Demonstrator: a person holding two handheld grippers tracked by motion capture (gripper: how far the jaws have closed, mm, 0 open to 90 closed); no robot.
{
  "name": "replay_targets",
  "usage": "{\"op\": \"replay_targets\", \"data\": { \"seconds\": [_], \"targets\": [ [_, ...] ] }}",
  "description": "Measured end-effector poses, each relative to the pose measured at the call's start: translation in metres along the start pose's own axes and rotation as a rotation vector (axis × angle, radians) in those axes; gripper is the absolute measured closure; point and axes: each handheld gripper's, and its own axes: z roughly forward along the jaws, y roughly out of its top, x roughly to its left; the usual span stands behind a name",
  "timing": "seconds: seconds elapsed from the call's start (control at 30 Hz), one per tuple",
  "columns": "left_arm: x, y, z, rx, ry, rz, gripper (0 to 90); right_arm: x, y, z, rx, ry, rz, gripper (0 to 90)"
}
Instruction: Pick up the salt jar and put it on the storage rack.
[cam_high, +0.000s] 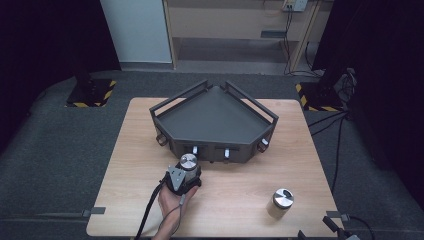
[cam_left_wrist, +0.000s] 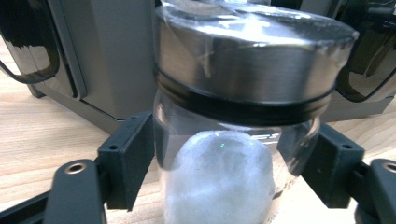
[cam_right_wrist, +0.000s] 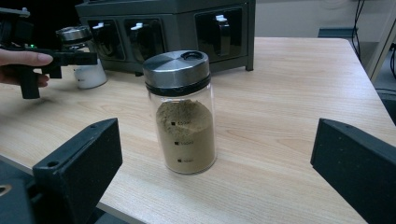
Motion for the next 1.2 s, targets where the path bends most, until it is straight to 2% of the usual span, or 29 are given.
{"op": "replay_targets", "data": {
  "seconds": [0.17, 0.3, 0.47, 0.63, 0.77, 0.8, 1.0, 1.13, 1.2],
  "targets": [
    [-0.003, -0.004, 0.0, -0.016, 0.01, 0.027, 29.5, 0.0, 0.0, -0.001, -0.001, -0.001, 0.0, 2.5],
    [-0.004, -0.002, 0.0, -0.009, 0.017, 0.02, 29.9, 0.0, 0.0, -0.002, -0.002, -0.002, 0.002, 2.5],
    [-0.006, 0.0, -0.001, -0.001, 0.022, 0.031, 30.1, -0.001, 0.0, -0.002, -0.004, 0.0, 0.004, 2.5],
    [-0.005, 0.007, -0.005, 0.026, 0.012, 0.023, 30.2, 0.0, 0.0, -0.003, -0.007, 0.0, 0.006, 2.5],
    [-0.004, 0.012, -0.012, 0.032, -0.004, 0.027, 30.2, 0.0, -0.001, -0.004, -0.01, -0.001, 0.006, 2.5],
    [-0.006, 0.011, -0.016, 0.012, 0.003, 0.025, 30.2, 0.0, -0.001, -0.004, -0.01, -0.001, 0.007, 2.5],
    [-0.005, 0.016, -0.029, -0.002, 0.002, 0.023, 30.3, 0.0, -0.001, -0.003, -0.011, -0.001, 0.01, 2.6],
    [-0.005, 0.021, -0.038, -0.006, -0.016, 0.016, 30.3, 0.0, 0.0, -0.003, -0.011, -0.003, 0.011, 2.5],
    [-0.004, 0.022, -0.043, -0.016, -0.029, 0.03, 30.3, 0.0, -0.001, -0.004, -0.014, -0.005, 0.013, 2.5]
  ]
}}
